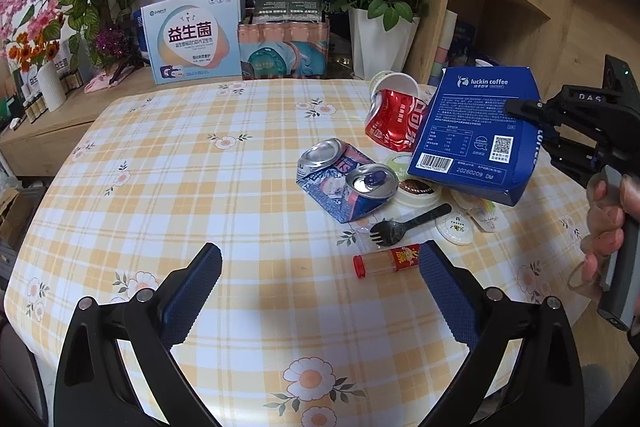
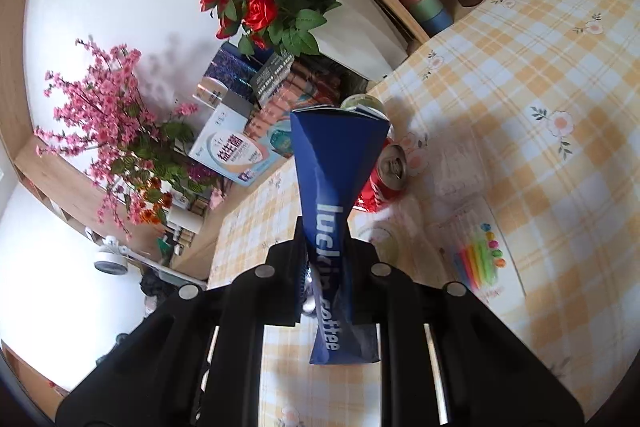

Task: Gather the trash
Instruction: 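Hold the blue box raised with the right tool while the left tool approaches the red lighter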

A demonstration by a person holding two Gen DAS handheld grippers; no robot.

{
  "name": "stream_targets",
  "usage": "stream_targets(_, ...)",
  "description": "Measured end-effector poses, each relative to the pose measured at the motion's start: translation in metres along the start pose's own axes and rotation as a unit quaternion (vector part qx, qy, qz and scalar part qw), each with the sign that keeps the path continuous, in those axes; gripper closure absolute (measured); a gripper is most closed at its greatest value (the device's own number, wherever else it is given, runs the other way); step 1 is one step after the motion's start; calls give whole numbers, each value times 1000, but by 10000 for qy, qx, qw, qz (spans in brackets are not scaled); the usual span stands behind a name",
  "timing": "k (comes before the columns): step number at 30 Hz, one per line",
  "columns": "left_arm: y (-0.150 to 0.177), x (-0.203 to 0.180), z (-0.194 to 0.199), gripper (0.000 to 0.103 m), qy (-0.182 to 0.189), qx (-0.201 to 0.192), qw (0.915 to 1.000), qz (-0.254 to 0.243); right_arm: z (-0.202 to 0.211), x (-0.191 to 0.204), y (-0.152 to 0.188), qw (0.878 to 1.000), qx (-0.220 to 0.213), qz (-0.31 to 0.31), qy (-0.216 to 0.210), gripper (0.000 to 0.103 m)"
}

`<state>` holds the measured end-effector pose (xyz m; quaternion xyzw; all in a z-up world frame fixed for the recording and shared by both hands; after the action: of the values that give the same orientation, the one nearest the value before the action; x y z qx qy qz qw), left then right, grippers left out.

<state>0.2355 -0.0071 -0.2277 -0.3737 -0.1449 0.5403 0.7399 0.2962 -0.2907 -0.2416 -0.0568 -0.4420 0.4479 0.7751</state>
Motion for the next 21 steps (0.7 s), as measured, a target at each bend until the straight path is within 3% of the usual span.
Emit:
stream_targets(12,-4,-37,6,10,149,4,9996,-234,62,-6,-1,9961,-110,699,536,86)
stream_targets(21,-2,-60,17,10,290,38,9992,-289,95,-10,5,9807,-80,1527,1216,86)
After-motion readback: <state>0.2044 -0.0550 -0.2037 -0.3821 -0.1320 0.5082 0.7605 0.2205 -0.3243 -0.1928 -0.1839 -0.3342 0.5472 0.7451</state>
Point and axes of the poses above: each gripper's, at about its wrist camera, not at the fingertips, and z roughly against the way its jaws point, x to its left, y to its underside, the point moved 3 cm from there along -z, roughly the way its jaws point, and after that the axes turned 11 degrees about y, right-handed, at the moved point
